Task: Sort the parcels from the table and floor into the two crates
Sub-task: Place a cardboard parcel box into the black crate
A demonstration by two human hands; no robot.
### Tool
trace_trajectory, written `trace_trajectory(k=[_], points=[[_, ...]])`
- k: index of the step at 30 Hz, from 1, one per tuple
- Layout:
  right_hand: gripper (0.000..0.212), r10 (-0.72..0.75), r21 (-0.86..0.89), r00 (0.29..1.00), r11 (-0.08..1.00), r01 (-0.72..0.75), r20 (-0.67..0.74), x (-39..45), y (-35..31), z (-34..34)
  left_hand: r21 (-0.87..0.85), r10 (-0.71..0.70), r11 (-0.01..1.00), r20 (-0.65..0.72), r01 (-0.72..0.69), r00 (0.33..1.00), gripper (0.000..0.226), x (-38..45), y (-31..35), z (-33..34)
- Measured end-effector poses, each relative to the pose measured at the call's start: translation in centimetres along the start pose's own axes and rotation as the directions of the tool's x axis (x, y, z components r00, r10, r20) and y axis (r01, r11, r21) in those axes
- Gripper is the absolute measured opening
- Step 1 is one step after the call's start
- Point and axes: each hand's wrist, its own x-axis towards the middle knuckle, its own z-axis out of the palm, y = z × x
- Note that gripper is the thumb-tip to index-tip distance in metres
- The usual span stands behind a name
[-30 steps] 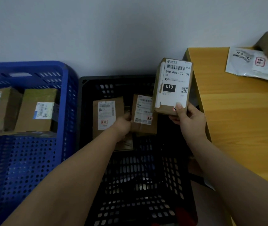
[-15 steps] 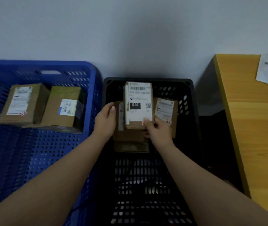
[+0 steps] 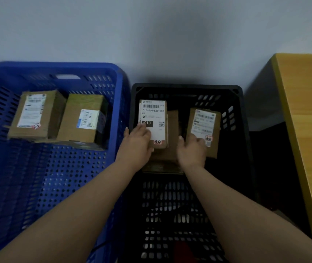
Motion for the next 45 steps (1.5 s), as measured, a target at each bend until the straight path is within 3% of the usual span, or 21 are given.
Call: trace_trajectory(k=[1, 2, 5, 8, 11, 18, 25, 30, 37, 45], points=[[0.051, 0.001, -0.152, 0.999, 0.988, -0.006, -0.034, 0.1, 0.9, -0.4, 0.029, -0.005, 1.000, 0.009, 0.005, 1.000, 0.055, 0.1, 0.1, 0.0], [0.053, 0.022, -0.246, 1.000, 0.969, -0.017, 0.020, 0.2, 1.8, -0.7, 0.059, -0.006, 0.998, 0.015, 0.006, 1.000, 0.055, 0.3, 0.2, -0.1], [0.057, 0.128, -0.335, 0.935, 0.942, -0.010, 0.332, 0.9, 3.2, -1.5, 0.093, -0.006, 0.996, -0.001, 0.006, 1.000, 0.051, 0.6, 0.2, -0.2], [0.061, 0.124, -0.396, 0.930, 0.918, 0.024, 0.345, 2.2, 3.7, -2.1, 0.088, -0.012, 0.996, -0.011, 0.013, 1.000, 0.052, 0.6, 0.3, -0.1], [0.080, 0.185, -0.396, 0.906, 0.918, -0.021, 0.381, 3.2, 3.9, -2.8, 0.100, -0.018, 0.995, -0.004, 0.018, 1.000, 0.055, 0.7, 0.4, -0.1], [0.073, 0.072, -0.442, 0.825, 0.868, 0.225, 0.561, 2.9, 4.2, -4.6, 0.146, -0.035, 0.989, 0.027, 0.031, 0.999, 0.055, 1.1, 0.8, -0.3], [0.074, -0.023, -0.368, 0.863, 0.898, 0.239, 0.505, -1.3, 4.6, -7.2, 0.150, -0.037, 0.988, 0.032, 0.032, 0.999, 0.044, 0.4, 2.5, -2.6], [0.069, -0.087, -0.341, 0.907, 0.908, 0.242, 0.411, -3.8, 4.1, -12.0, 0.203, 0.105, 0.973, 0.020, -0.107, 0.994, 0.050, -0.5, 6.1, -5.2], [0.054, -0.195, -0.296, 0.972, 0.928, 0.226, 0.132, -6.4, 3.9, -21.4, 0.173, 0.363, 0.920, -0.048, -0.351, 0.930, 0.049, -0.8, 17.3, -9.5], [0.052, -0.194, -0.328, 0.977, 0.932, 0.156, -0.085, -9.2, 12.6, -33.4, 0.228, 0.558, 0.819, -0.103, -0.526, 0.824, 0.042, -1.9, 32.3, -11.9]])
